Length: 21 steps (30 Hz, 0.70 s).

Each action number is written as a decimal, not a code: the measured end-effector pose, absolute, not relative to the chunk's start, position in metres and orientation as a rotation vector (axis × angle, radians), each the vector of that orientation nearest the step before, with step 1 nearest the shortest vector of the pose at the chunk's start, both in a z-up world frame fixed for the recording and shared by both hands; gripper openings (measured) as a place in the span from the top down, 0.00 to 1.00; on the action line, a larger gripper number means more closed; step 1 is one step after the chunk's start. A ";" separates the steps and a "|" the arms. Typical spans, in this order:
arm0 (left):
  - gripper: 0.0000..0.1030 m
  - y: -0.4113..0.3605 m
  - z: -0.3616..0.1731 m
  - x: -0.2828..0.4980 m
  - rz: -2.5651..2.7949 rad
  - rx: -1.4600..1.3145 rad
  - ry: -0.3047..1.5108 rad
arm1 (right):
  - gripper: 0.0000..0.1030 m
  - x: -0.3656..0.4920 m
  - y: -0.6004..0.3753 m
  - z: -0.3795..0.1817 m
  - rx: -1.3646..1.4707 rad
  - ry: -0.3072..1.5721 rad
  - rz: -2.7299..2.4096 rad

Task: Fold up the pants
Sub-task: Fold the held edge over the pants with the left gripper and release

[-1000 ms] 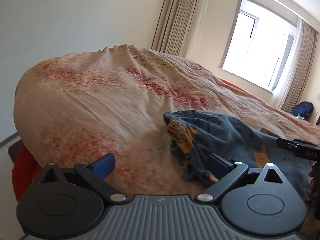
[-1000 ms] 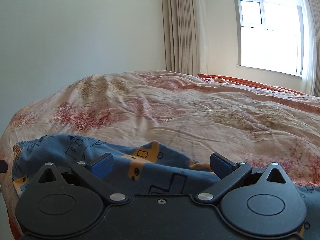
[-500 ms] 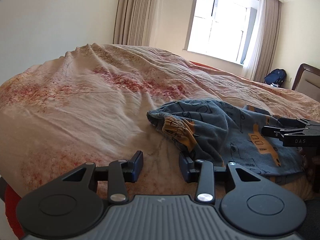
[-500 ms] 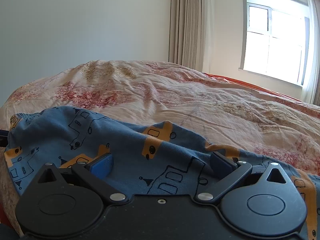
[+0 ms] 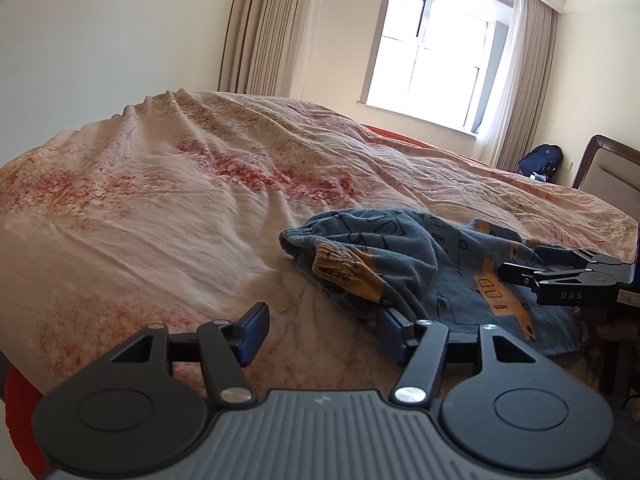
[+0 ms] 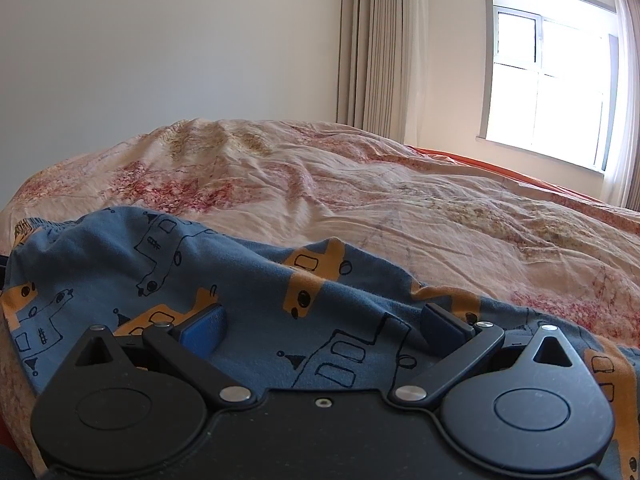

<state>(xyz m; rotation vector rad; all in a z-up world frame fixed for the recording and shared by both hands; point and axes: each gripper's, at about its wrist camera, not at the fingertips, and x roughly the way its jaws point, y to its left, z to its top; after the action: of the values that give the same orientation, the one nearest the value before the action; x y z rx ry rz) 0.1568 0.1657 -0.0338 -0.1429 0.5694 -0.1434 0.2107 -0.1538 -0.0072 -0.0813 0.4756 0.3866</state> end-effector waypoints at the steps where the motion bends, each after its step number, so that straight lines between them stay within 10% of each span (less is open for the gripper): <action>1: 0.29 0.166 -0.033 0.156 -0.151 -0.144 0.566 | 0.01 0.211 -0.154 -0.007 -0.081 0.476 0.387; 10: 0.41 0.171 -0.046 0.176 -0.142 -0.222 0.623 | 0.00 0.210 -0.154 -0.007 -0.080 0.475 0.387; 13: 0.78 0.172 -0.046 0.181 -0.179 -0.268 0.627 | 0.00 0.211 -0.154 -0.008 -0.080 0.475 0.387; 21: 0.92 0.189 -0.032 0.169 -0.085 -0.308 0.583 | 0.00 0.210 -0.154 -0.009 -0.079 0.471 0.386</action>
<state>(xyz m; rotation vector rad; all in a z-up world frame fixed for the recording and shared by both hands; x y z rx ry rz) 0.1695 0.1885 -0.0319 -0.3081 0.5834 -0.0849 0.2104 -0.1544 -0.0095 -0.0791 0.4707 0.3863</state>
